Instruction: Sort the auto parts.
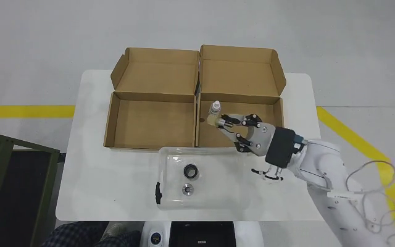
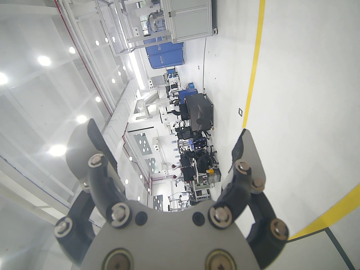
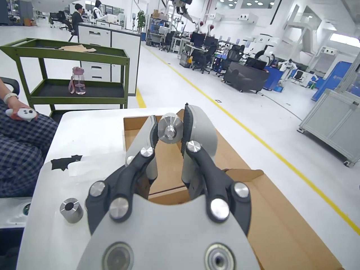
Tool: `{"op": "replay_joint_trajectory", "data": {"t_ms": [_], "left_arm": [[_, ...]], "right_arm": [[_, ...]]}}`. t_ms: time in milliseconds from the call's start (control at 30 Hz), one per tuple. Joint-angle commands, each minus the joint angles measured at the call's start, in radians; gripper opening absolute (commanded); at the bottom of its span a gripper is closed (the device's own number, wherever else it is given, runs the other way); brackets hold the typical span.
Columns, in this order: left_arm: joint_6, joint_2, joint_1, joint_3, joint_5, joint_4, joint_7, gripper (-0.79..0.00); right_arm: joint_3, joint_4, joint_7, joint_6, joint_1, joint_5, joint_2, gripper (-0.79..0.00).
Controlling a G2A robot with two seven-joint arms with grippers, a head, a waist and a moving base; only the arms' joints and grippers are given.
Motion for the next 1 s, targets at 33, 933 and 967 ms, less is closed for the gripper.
{"op": "replay_joint_trajectory", "data": {"t_ms": [33, 933, 967], "left_arm": [[0.000, 0.000, 0.000, 0.000, 0.000, 0.000, 0.000, 0.000], [0.000, 0.000, 0.000, 0.000, 0.000, 0.000, 0.000, 0.000], [0.000, 0.000, 0.000, 0.000, 0.000, 0.000, 0.000, 0.000]], "right_arm": [[0.020, -0.006, -0.021, 0.010, -0.008, 0.003, 0.000, -0.785], [-0.004, 0.058, 0.072, -0.045, 0.025, 0.001, -0.006, -0.785], [-0.006, 0.062, 0.085, -0.044, 0.026, 0.000, -0.006, -0.785]]}}
